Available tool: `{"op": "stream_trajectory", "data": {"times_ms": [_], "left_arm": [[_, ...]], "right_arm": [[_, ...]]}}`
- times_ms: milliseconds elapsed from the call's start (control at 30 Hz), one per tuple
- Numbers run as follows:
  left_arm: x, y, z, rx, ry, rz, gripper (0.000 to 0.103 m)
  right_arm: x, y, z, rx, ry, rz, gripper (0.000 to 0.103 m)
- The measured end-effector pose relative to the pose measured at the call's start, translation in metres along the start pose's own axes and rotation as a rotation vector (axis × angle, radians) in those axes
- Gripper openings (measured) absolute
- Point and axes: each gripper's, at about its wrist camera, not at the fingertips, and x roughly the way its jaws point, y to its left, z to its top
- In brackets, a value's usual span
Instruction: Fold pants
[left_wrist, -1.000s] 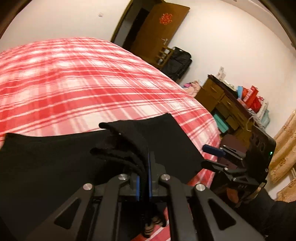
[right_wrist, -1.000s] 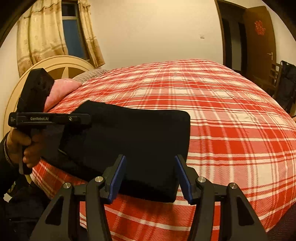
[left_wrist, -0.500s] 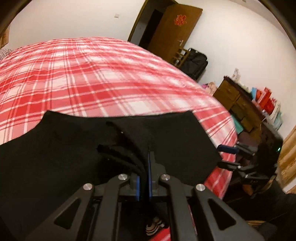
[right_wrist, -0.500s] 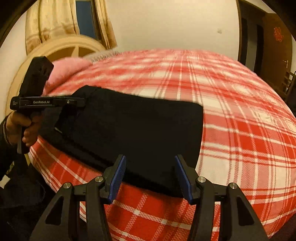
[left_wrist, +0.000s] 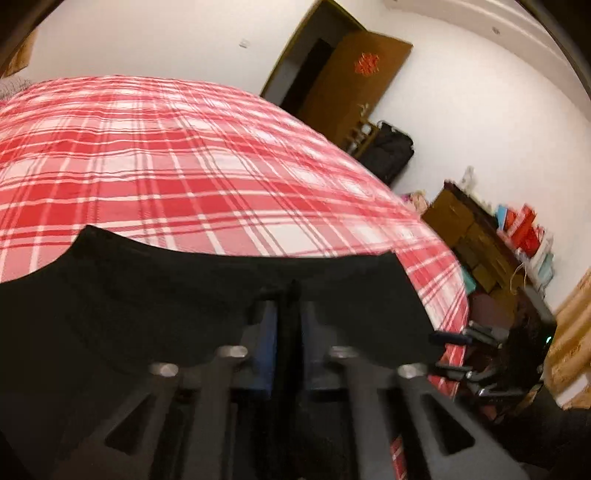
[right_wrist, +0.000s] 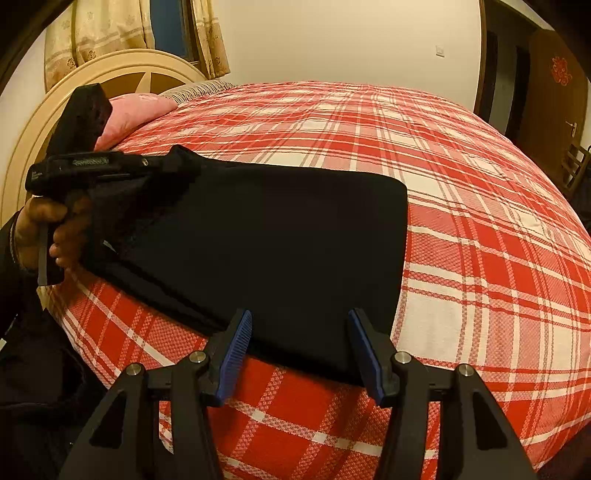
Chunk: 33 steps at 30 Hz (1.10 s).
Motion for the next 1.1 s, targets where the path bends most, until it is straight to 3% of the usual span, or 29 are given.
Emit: {"op": "stream_trajectory", "data": {"times_ms": [167,333,567,633,700,767,833,867,1000,1100], "left_arm": [[0.003,-0.003,-0.009,0.091,0.016,0.228,0.011],[-0.002,0.009,-0.014,0.047,0.017,0.22,0.011],[-0.006,0.014,-0.014,0.044,0.004,0.18,0.011],[-0.009,0.015,-0.015,0.041,0.012,0.164,0.012],[-0.018,0.013,-0.017,0.057,0.02,0.165,0.013],[-0.032,0.012,-0.02,0.087,0.009,0.2,0.023],[-0.055,0.014,-0.027,0.116,-0.025,0.251,0.051],[-0.065,0.017,-0.031,0.122,-0.04,0.277,0.057],[-0.116,0.039,-0.047,0.123,-0.093,0.43,0.064],[-0.16,0.065,-0.06,0.103,-0.152,0.633,0.073]], "right_arm": [[-0.017,0.014,0.011,-0.008,-0.091,0.007,0.056],[-0.004,0.055,0.027,-0.087,-0.083,0.067,0.056],[0.037,0.118,0.027,-0.188,0.031,0.179,0.059],[0.038,0.133,0.025,-0.256,0.026,0.14,0.065],[0.035,0.141,0.027,-0.268,0.036,0.162,0.065],[0.028,0.145,0.033,-0.256,0.005,0.179,0.065],[0.024,0.149,0.039,-0.253,-0.038,0.168,0.065],[0.025,0.151,0.043,-0.251,-0.048,0.168,0.065],[0.054,0.164,0.044,-0.219,0.066,0.252,0.065],[0.053,0.179,0.04,-0.299,0.03,0.203,0.064]]}}
